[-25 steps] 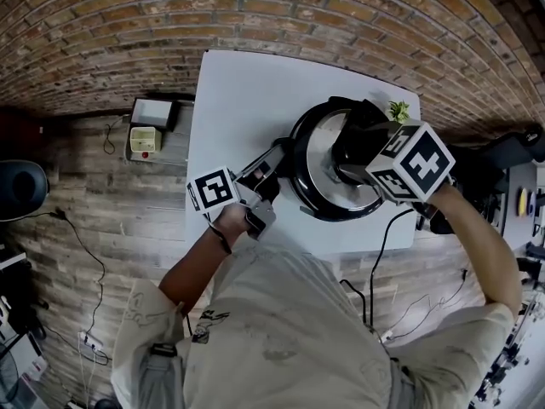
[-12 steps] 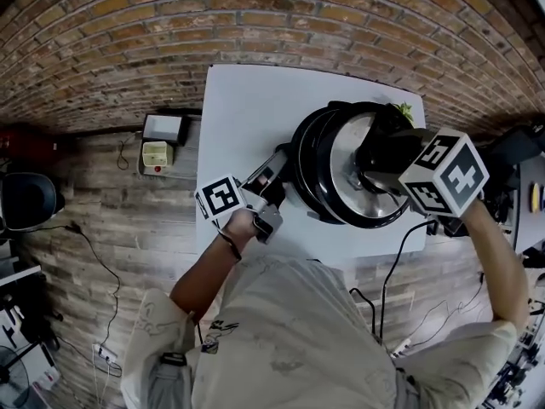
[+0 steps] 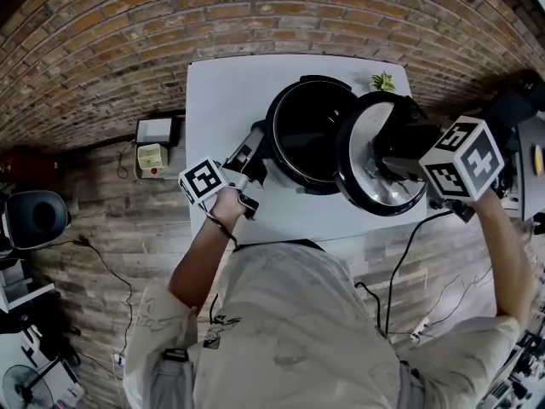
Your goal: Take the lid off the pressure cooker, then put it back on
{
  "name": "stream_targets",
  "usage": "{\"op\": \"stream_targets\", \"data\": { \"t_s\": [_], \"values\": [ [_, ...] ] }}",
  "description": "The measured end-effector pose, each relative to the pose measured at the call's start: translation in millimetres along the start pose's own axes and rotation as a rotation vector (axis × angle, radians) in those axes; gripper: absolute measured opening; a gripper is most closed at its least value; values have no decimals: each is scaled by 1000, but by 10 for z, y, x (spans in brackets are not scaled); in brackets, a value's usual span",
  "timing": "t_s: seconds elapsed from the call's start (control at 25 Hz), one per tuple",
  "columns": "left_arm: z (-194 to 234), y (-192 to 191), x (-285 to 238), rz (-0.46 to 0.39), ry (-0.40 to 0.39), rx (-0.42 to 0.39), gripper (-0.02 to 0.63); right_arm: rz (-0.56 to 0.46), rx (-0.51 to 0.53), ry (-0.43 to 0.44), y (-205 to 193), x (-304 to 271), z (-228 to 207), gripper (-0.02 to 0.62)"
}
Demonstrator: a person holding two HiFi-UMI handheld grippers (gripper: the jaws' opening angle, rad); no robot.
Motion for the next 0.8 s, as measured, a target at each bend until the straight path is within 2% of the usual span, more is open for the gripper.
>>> {"op": "stream_targets", "data": {
  "t_s": [0.32, 0.56, 0.8],
  "values": [
    [-5, -9, -1, -31, -40, 54, 78, 1, -125, -28, -729, 228, 101, 293],
    [-24, -4, 1, -35, -52, 44, 78, 27, -193, -28, -1191, 234, 212, 293],
    [-36, -10, -5, -39, -48, 44, 78, 59, -183, -45, -1413, 141, 286, 293]
  ]
}}
Point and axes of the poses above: the fingertips, and each gripper's own axes: x backward along the fingers, z to its left, y out of its top, the point moved 2 cm from there along x, backward along the fingers, and after that the axes turned 14 degrees about x, right-handed, at the moved point
